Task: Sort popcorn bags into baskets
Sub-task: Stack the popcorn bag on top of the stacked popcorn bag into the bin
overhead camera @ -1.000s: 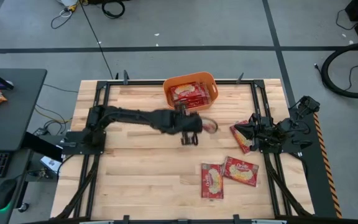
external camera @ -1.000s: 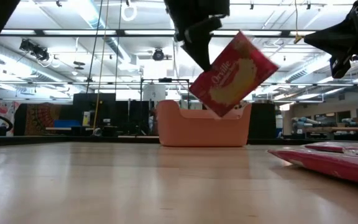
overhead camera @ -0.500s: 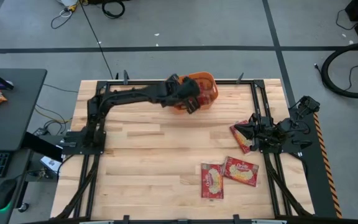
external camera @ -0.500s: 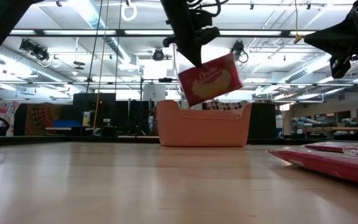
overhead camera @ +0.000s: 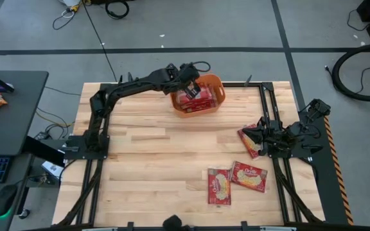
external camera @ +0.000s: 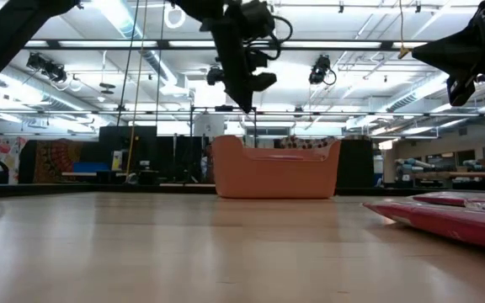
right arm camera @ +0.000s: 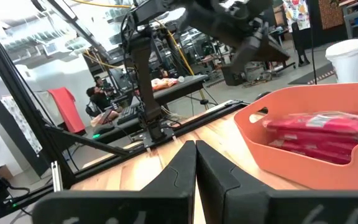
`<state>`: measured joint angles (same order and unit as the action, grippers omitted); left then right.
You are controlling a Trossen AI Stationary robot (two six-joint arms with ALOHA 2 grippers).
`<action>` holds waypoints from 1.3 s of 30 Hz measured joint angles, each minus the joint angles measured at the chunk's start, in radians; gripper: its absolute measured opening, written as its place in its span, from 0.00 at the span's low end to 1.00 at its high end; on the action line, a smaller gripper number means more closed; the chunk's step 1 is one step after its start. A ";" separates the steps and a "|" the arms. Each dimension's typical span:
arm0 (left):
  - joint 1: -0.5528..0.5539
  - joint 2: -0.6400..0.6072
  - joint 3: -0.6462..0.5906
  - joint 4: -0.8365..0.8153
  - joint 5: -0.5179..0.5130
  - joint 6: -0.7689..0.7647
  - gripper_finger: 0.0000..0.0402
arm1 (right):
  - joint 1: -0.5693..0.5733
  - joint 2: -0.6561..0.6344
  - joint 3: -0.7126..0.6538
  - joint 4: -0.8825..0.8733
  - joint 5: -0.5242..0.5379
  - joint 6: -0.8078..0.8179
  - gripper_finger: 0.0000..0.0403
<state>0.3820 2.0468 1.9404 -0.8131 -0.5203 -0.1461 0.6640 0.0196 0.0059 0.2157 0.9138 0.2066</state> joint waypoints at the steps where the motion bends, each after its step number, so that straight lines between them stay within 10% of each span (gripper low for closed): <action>1: 0.005 0.007 0.000 0.012 0.000 0.008 0.00 | 0.000 0.000 0.000 0.000 0.000 0.000 0.04; 12: -0.071 0.031 -0.001 0.128 0.399 0.256 0.15 | 0.000 0.000 0.000 0.000 0.000 0.000 0.04; 21: -0.277 0.069 -0.001 0.129 0.414 0.440 0.30 | 0.000 0.000 0.000 0.000 0.000 0.000 0.04; 39: -0.622 0.330 -0.002 0.422 0.570 0.330 0.33 | 0.000 0.006 0.000 0.049 -0.002 0.000 0.04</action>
<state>-0.2396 2.3772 1.9388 -0.3911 0.0498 0.1834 0.6643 0.0257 0.0063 0.2648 0.9119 0.2070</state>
